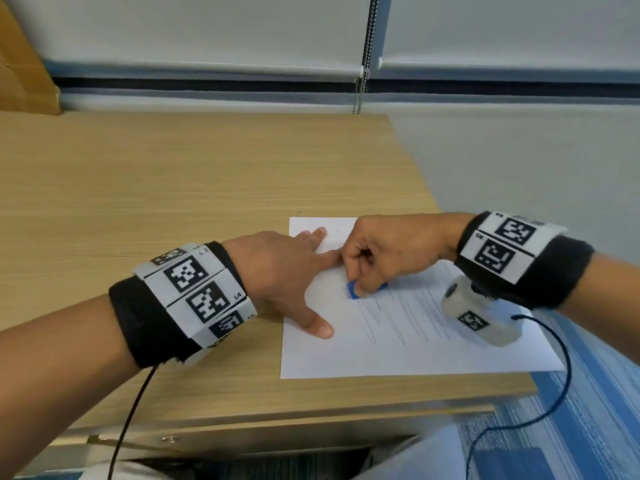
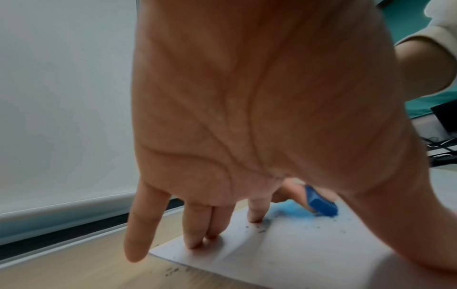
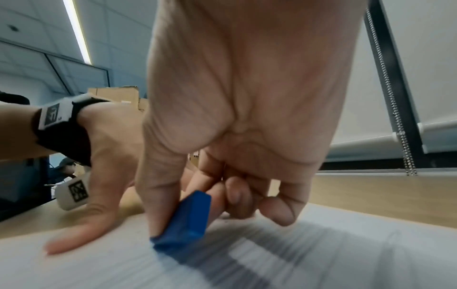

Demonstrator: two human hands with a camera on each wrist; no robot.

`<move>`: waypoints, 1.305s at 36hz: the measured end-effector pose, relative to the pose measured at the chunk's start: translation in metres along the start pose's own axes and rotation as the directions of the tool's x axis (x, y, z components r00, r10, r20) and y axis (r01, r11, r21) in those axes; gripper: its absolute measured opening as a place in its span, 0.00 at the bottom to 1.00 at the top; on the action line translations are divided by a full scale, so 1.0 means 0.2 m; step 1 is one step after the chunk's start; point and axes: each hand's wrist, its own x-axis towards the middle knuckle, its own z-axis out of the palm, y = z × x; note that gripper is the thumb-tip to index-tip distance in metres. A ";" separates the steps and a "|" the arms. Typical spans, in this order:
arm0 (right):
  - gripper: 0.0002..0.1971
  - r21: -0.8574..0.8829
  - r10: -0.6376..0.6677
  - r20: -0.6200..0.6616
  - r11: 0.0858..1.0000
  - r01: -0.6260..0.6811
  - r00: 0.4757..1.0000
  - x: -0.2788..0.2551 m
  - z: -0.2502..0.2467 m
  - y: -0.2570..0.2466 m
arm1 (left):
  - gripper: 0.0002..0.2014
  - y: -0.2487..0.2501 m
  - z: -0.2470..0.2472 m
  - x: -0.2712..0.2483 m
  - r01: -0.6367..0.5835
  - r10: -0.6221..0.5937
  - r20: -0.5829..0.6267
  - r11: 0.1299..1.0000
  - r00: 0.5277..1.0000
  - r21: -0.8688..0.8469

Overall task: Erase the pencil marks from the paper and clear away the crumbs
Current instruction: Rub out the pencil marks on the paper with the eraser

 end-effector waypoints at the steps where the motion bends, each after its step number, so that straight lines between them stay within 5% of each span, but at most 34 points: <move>1: 0.05 0.020 -0.001 -0.011 1.000 0.001 1.000 -0.01 0.01 0.00 | 0.55 0.00 0.00 0.00 0.004 -0.004 0.005 1.000 1.000 0.007; 6: 0.04 0.029 -0.027 0.177 0.999 0.022 0.984 -0.07 0.10 -0.02 | 0.58 0.01 -0.01 0.00 0.019 -0.020 0.021 1.000 1.000 0.019; 12: 0.04 0.007 -0.005 -0.012 1.000 0.005 1.000 -0.05 0.04 0.00 | 0.58 0.02 -0.01 0.00 0.028 -0.029 0.036 0.999 0.999 0.021; 17: 0.05 0.024 -0.035 0.173 0.999 0.032 0.984 -0.09 0.12 -0.02 | 0.59 0.01 -0.01 0.01 0.021 -0.022 0.038 0.999 0.999 0.030; 24: 0.04 0.012 0.005 0.007 1.000 -0.005 1.000 -0.07 0.06 0.01 | 0.58 0.02 -0.01 0.01 0.032 -0.033 0.046 0.999 0.998 0.024; 29: 0.04 -0.015 -0.032 0.177 0.999 0.036 0.984 -0.09 0.11 -0.02 | 0.59 0.01 0.00 0.01 0.018 -0.018 0.021 1.000 1.000 0.015; 37: 0.05 0.034 -0.021 -0.138 0.999 0.026 0.990 0.00 0.09 -0.01 | 0.54 0.01 -0.01 -0.01 0.026 -0.027 0.033 0.999 0.999 0.022; 43: 0.04 0.004 -0.049 0.132 0.999 0.049 0.990 -0.07 0.12 -0.04 | 0.59 0.01 0.00 0.01 0.024 -0.024 0.035 1.000 0.999 0.015; 47: 0.05 -0.046 -0.035 -0.046 0.998 0.033 0.998 -0.03 0.07 -0.04 | 0.57 0.00 -0.01 0.00 0.015 -0.014 0.038 1.000 0.999 -0.003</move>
